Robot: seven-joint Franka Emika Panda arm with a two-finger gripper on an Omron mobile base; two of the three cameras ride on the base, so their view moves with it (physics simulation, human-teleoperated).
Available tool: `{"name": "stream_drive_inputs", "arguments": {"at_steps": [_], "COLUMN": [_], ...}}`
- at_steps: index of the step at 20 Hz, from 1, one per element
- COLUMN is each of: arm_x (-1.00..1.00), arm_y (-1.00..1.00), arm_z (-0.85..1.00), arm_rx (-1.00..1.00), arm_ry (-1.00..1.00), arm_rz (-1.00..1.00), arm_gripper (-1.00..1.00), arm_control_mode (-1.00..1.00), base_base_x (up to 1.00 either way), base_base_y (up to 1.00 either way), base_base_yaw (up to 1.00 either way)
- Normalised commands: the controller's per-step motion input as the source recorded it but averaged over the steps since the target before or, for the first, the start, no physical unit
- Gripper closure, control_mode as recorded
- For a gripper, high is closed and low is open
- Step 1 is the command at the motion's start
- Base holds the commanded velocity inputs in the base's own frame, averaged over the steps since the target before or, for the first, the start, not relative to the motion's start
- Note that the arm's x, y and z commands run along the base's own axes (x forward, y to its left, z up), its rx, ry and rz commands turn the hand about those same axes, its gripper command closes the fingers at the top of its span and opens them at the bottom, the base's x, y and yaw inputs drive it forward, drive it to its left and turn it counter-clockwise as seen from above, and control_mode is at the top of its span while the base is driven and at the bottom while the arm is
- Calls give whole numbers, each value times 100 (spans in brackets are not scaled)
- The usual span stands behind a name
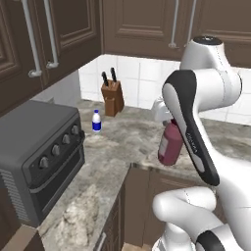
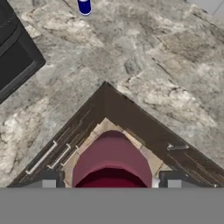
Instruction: Place the drinks on the dining counter in a tight cluster.
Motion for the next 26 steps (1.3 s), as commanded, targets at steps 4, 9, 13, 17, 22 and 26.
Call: {"name": "stream_drive_inputs", "arguments": {"at_steps": [4,9,13,17,22,26], "arm_x": [0,0,0,0,0,0], "arm_y": [0,0,0,0,0,0], "arm_z": [0,0,0,0,0,0], "arm_rx": [0,0,0,0,0,0], "arm_ry": [0,0,0,0,0,0], "arm_rz": [0,0,0,0,0,0], "arm_gripper": [100,100,100,100,100,100], "arm_control_mode": [100,100,100,100,100,100], "base_base_x": [-100,-97,-48,-18,0,0], "base_base_y": [-30,-47,-82,-56,-4,0], "base_base_yaw": [-14,-12,-33,-58,-79,-82]}}
